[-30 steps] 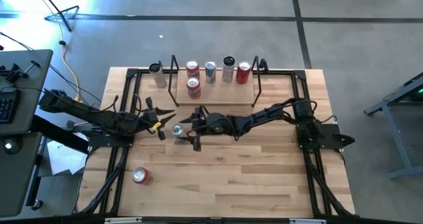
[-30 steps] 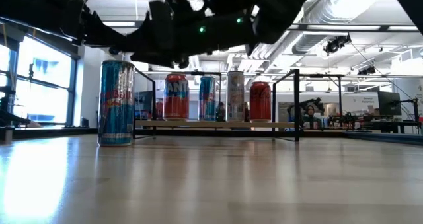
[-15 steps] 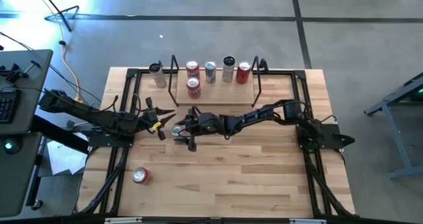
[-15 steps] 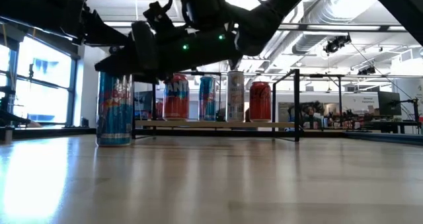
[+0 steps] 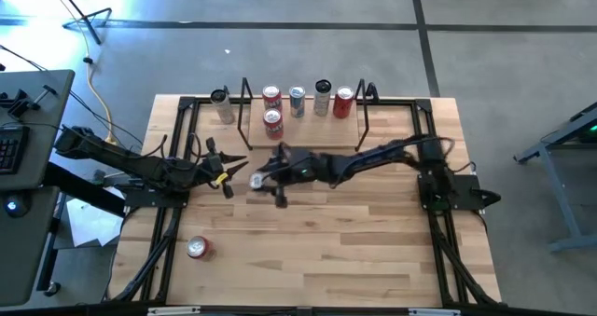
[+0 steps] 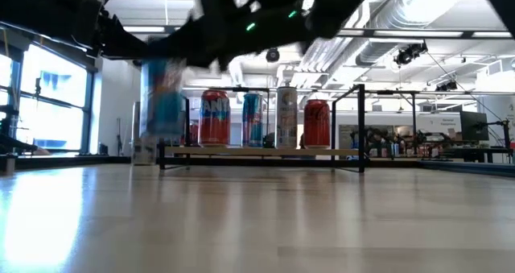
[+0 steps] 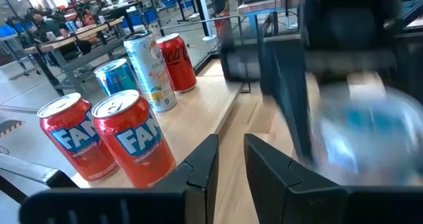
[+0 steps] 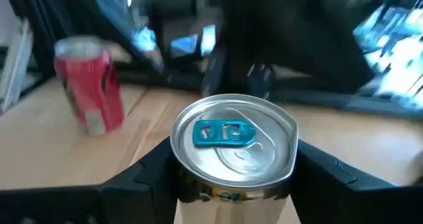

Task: Place canned beverage on shelf
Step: Put the blue soda can on the shelf aligned with the other blue soda can

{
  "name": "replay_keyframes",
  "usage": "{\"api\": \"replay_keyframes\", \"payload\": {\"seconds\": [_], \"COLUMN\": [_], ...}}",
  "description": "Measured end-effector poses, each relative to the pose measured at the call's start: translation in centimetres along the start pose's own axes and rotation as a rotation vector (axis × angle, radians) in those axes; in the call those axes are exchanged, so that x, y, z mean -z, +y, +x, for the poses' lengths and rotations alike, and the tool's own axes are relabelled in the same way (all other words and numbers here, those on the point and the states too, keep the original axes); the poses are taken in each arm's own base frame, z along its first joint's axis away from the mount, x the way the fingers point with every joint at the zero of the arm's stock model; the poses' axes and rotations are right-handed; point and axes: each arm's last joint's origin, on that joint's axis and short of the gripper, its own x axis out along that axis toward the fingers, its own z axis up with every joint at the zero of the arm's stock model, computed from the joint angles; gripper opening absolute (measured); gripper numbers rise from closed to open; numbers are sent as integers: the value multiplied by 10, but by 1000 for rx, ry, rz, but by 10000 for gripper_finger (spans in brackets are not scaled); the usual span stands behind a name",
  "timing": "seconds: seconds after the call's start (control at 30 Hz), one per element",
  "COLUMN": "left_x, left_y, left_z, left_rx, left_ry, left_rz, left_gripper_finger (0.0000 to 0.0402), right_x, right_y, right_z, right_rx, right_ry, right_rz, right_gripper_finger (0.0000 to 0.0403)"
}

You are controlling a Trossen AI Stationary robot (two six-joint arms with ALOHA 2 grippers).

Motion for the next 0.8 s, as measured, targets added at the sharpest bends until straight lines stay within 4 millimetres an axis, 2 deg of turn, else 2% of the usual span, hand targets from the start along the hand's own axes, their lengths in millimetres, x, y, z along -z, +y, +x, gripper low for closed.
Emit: {"api": "replay_keyframes", "payload": {"seconds": [0.1, 0.2, 0.27, 0.37, 0.47, 0.6, 0.8], "left_x": [0, 1, 1, 1, 1, 1, 1], "left_y": [0, 0, 0, 0, 0, 0, 0], "left_z": [0, 0, 0, 0, 0, 0, 0], "left_rx": [0, 1, 0, 1, -1, -1, 0], "left_ry": [3, 5, 7, 9, 8, 8, 11], "left_rz": [1, 4, 5, 8, 7, 6, 9], "left_gripper_finger": [62, 62, 62, 62, 62, 62, 62], "right_x": [-13, -15, -16, -13, -7, 4, 19], "right_y": [-6, -19, -32, -60, -89, -125, -157], "right_z": [-38, -80, -104, -128, -135, -134, -130], "right_rx": [76, 133, 177, 211, 237, 237, 174], "right_ry": [-1, -16, -57, -72, -56, -25, -12], "right_rz": [-62, -95, -97, -61, -37, -12, 12], "right_gripper_finger": [206, 206, 206, 206, 206, 206, 206]}}
